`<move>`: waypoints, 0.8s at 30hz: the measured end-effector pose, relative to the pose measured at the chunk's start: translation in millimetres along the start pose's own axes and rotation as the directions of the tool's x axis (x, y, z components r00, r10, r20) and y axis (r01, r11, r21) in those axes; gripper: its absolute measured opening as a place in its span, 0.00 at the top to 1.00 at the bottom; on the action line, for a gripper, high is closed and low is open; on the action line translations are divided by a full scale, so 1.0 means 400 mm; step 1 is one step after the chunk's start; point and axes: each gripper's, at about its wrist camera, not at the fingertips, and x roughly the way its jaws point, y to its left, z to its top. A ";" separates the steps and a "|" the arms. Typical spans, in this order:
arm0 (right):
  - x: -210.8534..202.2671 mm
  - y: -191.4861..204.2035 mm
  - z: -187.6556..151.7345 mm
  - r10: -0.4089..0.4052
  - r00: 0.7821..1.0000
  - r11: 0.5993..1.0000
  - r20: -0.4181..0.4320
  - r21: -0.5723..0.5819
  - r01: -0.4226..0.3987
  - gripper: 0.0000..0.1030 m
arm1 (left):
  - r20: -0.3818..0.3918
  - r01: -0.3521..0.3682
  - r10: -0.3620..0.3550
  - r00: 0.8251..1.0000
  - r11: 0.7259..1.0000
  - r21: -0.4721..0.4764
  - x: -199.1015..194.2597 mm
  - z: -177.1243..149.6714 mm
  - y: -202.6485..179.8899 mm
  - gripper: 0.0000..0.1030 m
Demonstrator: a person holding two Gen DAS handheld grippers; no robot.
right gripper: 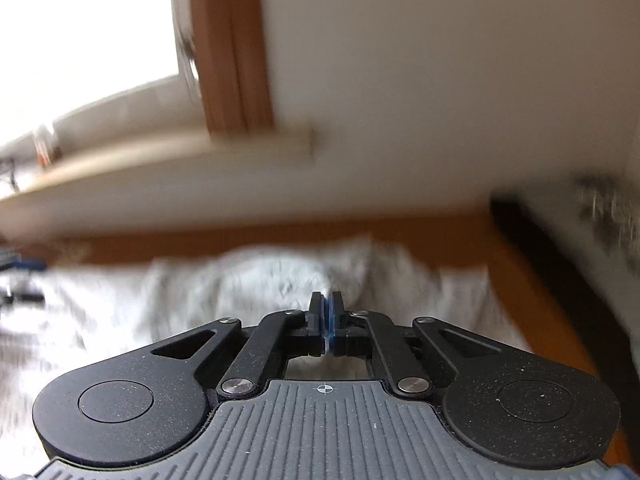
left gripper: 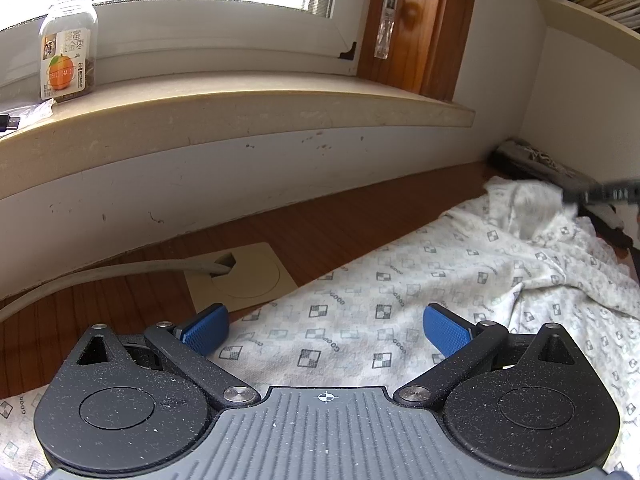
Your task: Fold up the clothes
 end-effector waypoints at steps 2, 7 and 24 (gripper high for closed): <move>0.007 -0.014 -0.005 -0.033 0.999 0.999 -0.004 0.010 0.033 0.82 | 0.000 0.000 0.000 1.000 1.000 -0.001 0.000 0.000 0.001 0.00; 0.048 -0.055 0.049 -0.014 0.999 0.993 0.050 0.118 0.009 0.56 | 0.000 0.000 0.000 1.000 1.000 -0.002 -0.001 0.000 0.002 0.00; 0.213 -0.093 0.168 -0.087 0.990 0.982 0.114 0.174 0.067 0.97 | -0.005 0.001 -0.001 1.000 1.000 -0.005 -0.004 0.005 0.000 0.00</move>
